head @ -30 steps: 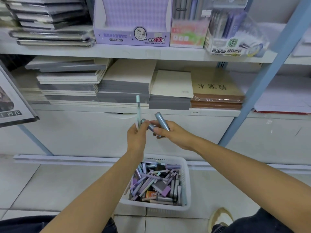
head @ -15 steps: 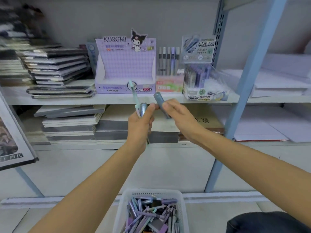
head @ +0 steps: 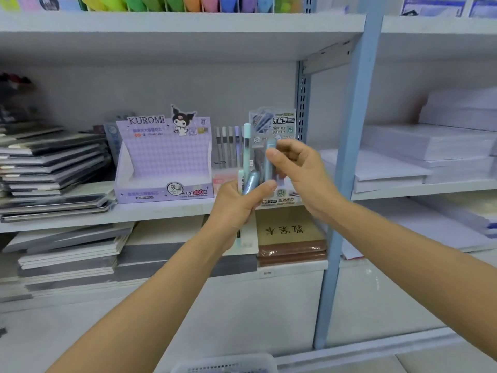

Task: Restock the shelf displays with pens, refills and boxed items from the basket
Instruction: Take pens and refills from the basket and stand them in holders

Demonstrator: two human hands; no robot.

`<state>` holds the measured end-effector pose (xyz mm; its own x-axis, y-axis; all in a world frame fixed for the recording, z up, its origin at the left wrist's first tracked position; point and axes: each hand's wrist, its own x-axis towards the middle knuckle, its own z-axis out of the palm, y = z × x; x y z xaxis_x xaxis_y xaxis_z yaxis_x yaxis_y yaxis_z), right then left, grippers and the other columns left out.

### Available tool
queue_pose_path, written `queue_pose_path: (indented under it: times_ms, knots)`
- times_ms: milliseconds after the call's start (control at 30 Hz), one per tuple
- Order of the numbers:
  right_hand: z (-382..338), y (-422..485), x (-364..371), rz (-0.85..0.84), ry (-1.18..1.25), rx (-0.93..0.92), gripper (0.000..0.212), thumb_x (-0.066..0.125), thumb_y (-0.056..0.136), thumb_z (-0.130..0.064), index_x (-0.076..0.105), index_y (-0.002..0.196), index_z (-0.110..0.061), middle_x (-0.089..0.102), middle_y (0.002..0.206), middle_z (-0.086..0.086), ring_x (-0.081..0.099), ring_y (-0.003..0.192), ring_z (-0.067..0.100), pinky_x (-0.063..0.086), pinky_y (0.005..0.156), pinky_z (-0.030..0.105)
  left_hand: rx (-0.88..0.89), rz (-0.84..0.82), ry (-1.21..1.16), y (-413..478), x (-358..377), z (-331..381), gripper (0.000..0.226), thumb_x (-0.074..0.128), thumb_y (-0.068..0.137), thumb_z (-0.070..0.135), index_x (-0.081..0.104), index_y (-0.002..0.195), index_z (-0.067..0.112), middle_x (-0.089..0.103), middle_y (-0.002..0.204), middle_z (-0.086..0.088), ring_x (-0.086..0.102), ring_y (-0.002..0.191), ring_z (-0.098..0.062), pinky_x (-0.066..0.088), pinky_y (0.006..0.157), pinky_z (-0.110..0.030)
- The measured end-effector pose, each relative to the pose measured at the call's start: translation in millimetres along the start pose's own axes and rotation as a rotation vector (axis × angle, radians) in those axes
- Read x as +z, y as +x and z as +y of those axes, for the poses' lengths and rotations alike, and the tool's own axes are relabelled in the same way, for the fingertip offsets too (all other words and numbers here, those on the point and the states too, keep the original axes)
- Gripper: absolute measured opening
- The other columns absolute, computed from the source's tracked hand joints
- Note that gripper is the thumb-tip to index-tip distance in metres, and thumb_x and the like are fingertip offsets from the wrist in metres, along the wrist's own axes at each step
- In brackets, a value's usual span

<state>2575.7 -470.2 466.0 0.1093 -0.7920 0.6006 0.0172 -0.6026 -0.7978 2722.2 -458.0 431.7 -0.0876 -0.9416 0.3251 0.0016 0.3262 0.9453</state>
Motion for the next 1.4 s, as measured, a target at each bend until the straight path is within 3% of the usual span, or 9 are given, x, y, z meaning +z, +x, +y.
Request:
queue_pose_path:
  times_ms: [233,333,400,700,900,1100,1200,1267,1400]
  knots:
    - [8.7,56.2,-51.3,0.191,-0.158,-0.047,0.008,0.062,0.093,-0.014,0.06,0.101,-0.014,0.066,0.089,0.004,0.066,0.076,0.008,0.054,0.071,0.022,-0.036,-0.01,-0.027,34.8,4.2,13.3,0.046,0.063,0.09,0.041,0.062,0.109,0.0,0.045,0.053,0.01,0.034,0.047,-0.006,0.029,0.042,-0.016]
    - [29.9,72.3,-67.0,0.192,-0.335,0.033,0.009,0.062,0.093,-0.014,0.059,0.102,-0.015,0.066,0.096,0.008,0.066,0.088,0.021,0.055,0.082,0.032,-0.029,-0.008,-0.009,43.4,2.7,13.2,0.029,0.057,0.094,0.042,0.063,0.092,0.013,0.046,0.053,0.009,0.036,0.048,-0.007,0.029,0.044,-0.018]
    - [42.6,78.3,-70.5,0.155,-0.443,0.067,0.01,0.062,0.093,-0.014,0.059,0.101,-0.016,0.065,0.091,0.002,0.066,0.085,0.018,0.055,0.081,0.026,-0.036,-0.008,-0.013,47.8,2.0,12.2,0.027,0.053,0.096,0.041,0.061,0.086,0.018,0.045,0.054,0.008,0.035,0.049,-0.007,0.027,0.046,-0.019]
    - [63.4,87.0,-66.8,-0.052,-0.724,0.086,0.021,0.058,0.095,-0.01,0.057,0.115,-0.002,0.063,0.098,0.012,0.065,0.092,0.031,0.053,0.088,0.046,-0.033,0.005,-0.019,58.2,-3.9,2.7,0.029,0.048,0.099,0.038,0.063,0.086,0.016,0.045,0.057,0.005,0.034,0.049,-0.009,0.026,0.049,-0.024]
    - [69.2,90.5,-66.5,-0.034,-0.743,0.043,0.023,0.068,0.089,-0.014,0.053,0.106,-0.019,0.065,0.087,0.007,0.065,0.079,0.025,0.054,0.075,0.037,-0.008,-0.012,-0.03,59.6,-5.9,-3.3,0.024,0.056,0.095,0.038,0.062,0.092,0.015,0.04,0.062,0.002,0.028,0.051,-0.01,0.024,0.044,-0.018]
    - [77.2,92.3,-66.2,0.014,-0.915,-0.047,0.011,0.07,0.088,-0.018,0.07,0.091,-0.007,0.062,0.095,0.01,0.055,0.079,0.017,0.044,0.074,0.028,0.013,-0.01,0.008,59.8,-4.7,-5.1,0.043,0.06,0.093,0.04,0.059,0.104,-0.002,0.04,0.066,-0.001,0.029,0.051,-0.009,0.027,0.043,-0.015]
    - [63.2,89.7,-68.0,0.055,-0.8,-0.075,0.016,0.062,0.093,-0.021,0.072,0.097,-0.009,0.062,0.097,0.006,0.054,0.082,0.014,0.047,0.078,0.03,0.023,-0.003,0.068,59.2,-3.1,-4.1,0.046,0.06,0.091,0.043,0.058,0.102,-0.002,0.039,0.075,-0.007,0.032,0.051,-0.008,0.03,0.048,-0.017]
    - [45.9,82.8,-63.8,0.036,-0.476,-0.049,0.017,0.059,0.095,-0.022,0.07,0.103,-0.012,0.065,0.094,0.002,0.056,0.079,0.012,0.047,0.072,0.026,0.036,-0.011,0.073,58.8,-0.4,-1.8,0.043,0.061,0.091,0.043,0.059,0.098,0.0,0.04,0.073,-0.006,0.033,0.049,-0.007,0.03,0.047,-0.016]
    - [24.3,64.3,-56.4,-0.216,-0.226,-0.008,0.02,0.055,0.097,-0.028,0.071,0.108,-0.024,0.071,0.093,-0.011,0.059,0.079,0.002,0.047,0.066,0.015,0.073,-0.04,0.045,56.2,10.7,3.5,0.04,0.06,0.092,0.043,0.061,0.093,0.003,0.041,0.064,-0.001,0.031,0.047,-0.006,0.029,0.043,-0.015]
